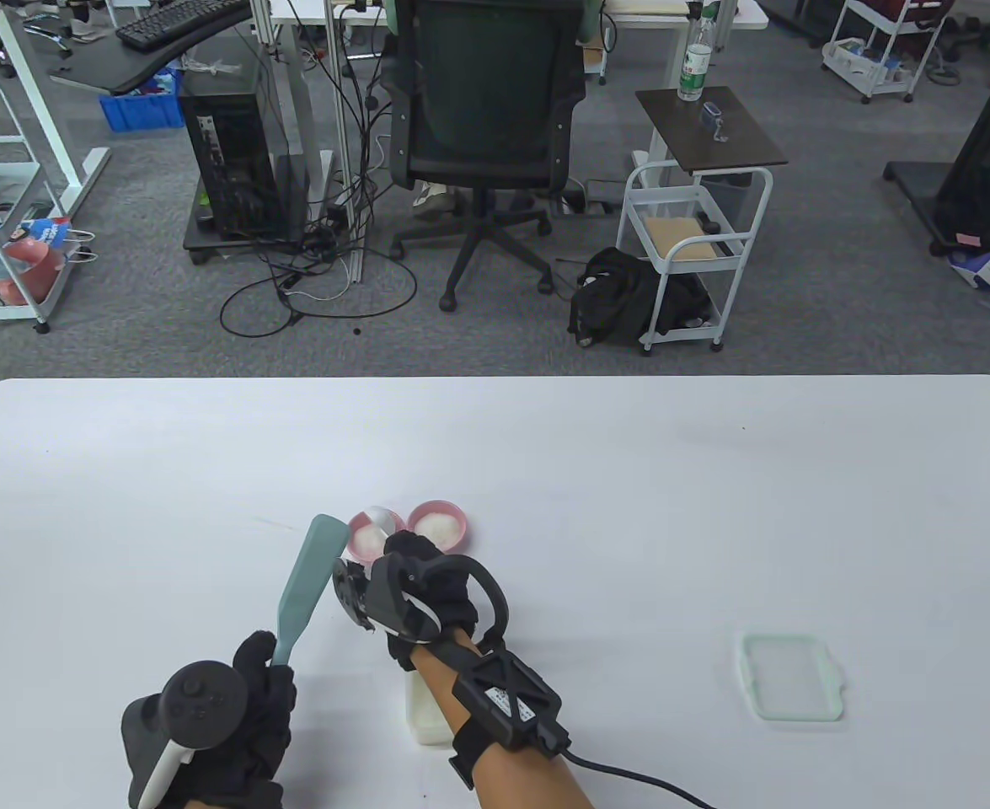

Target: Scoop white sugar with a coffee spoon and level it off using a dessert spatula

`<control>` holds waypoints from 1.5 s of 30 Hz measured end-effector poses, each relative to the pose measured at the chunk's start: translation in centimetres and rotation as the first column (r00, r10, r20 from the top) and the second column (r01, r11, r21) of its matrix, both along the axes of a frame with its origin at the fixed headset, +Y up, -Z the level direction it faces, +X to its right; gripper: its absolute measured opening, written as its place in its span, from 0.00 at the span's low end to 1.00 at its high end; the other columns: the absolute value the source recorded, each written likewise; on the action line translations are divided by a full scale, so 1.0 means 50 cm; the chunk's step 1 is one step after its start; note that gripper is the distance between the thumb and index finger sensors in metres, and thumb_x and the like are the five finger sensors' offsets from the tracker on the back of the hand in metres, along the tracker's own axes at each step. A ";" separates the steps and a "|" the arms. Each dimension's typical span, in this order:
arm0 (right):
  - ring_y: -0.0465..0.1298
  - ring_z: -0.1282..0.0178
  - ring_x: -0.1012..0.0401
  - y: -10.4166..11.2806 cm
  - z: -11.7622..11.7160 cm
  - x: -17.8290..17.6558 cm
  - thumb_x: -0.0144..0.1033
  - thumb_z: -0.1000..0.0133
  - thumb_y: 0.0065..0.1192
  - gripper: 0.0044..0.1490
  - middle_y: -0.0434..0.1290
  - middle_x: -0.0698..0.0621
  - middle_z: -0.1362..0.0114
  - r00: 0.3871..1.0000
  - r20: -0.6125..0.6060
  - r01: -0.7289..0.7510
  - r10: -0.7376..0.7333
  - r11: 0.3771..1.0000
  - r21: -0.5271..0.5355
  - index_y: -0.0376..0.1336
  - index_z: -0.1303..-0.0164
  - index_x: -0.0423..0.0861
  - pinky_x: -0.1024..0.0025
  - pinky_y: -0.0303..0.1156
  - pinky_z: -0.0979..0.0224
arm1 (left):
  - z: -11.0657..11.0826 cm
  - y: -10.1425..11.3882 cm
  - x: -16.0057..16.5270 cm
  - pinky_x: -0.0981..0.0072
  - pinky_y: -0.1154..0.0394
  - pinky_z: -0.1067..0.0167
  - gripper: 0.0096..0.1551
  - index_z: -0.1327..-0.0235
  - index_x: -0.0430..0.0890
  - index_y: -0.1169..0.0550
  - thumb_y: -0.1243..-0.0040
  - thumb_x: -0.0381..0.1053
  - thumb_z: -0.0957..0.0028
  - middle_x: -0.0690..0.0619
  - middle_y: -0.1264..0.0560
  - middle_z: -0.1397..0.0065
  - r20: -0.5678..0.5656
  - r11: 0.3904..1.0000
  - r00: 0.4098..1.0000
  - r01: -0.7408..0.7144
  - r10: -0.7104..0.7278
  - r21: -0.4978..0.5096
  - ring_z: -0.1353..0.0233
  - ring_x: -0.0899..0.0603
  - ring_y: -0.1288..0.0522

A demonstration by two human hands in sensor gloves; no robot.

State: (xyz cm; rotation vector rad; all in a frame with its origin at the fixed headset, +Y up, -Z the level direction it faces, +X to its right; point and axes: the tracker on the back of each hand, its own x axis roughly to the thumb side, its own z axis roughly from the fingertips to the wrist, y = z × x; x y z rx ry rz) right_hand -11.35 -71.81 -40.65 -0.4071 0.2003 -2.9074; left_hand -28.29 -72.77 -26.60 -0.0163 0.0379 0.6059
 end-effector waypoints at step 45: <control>0.75 0.73 0.71 0.070 0.140 0.251 0.34 0.32 0.49 0.26 0.79 0.42 0.53 0.917 -0.100 0.386 -0.385 0.922 -0.011 0.65 0.30 0.35 0.67 0.85 0.57 | -0.005 -0.005 0.001 0.46 0.18 0.42 0.37 0.18 0.26 0.42 0.58 0.46 0.33 0.44 0.17 0.44 -0.002 0.999 1.000 0.011 -0.012 -0.030 0.62 0.53 0.13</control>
